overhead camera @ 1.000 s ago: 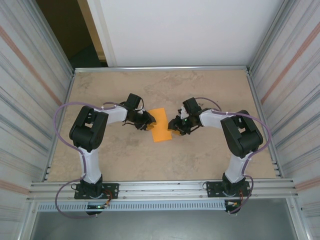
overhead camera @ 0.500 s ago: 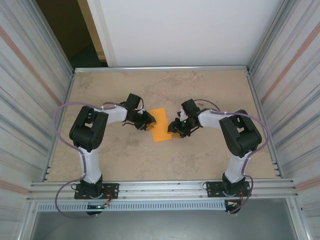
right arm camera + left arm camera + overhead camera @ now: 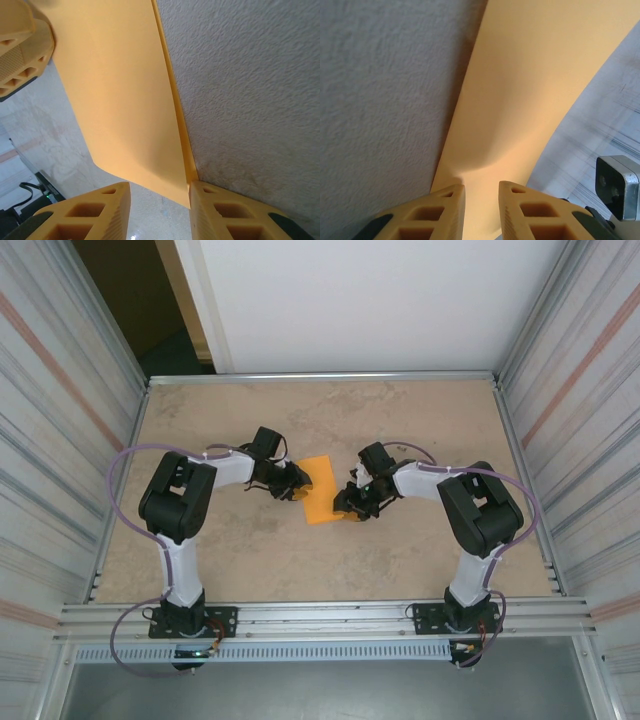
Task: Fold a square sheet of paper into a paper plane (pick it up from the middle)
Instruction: Fold the triangle a second time at the center of the table.
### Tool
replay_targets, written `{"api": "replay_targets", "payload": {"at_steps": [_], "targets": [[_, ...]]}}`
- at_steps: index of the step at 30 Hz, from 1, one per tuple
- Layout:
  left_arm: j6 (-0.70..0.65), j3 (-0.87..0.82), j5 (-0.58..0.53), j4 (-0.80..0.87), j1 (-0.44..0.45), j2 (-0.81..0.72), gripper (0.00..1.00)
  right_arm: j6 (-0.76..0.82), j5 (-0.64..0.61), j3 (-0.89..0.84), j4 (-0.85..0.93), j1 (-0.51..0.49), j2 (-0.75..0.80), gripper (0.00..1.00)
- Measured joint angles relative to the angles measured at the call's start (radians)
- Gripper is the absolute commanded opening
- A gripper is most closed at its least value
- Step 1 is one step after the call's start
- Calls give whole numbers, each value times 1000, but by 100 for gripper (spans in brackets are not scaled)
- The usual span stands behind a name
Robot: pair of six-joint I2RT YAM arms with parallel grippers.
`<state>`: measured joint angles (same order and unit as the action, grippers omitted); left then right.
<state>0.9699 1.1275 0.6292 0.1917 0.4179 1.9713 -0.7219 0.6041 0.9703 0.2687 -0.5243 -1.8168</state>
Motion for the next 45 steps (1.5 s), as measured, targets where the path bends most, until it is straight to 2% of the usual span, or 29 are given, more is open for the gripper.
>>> {"api": "replay_targets", "payload": {"at_steps": [13, 22, 25, 30, 36, 41, 45], "targets": [[0, 0, 3, -2, 0, 0, 26, -33, 3, 0, -67, 18, -1, 25], [0, 0, 4, -3, 0, 0, 26, -63, 23, 0, -67, 21, -7, 14], [0, -2, 10, -8, -3, -2, 26, -72, 23, 0, -67, 21, -7, 6], [-7, -10, 19, -27, -4, -12, 29, -99, 17, -7, -67, 29, -2, 1], [-71, -7, 19, -69, -1, -40, 31, -117, -14, -51, -58, 62, 58, 0], [-100, 6, 37, -145, 12, -42, 29, -139, -32, -89, -58, 83, 111, 0], [-119, 53, 32, -144, 40, -13, 26, -164, -35, -100, -55, 86, 116, 0]]}}
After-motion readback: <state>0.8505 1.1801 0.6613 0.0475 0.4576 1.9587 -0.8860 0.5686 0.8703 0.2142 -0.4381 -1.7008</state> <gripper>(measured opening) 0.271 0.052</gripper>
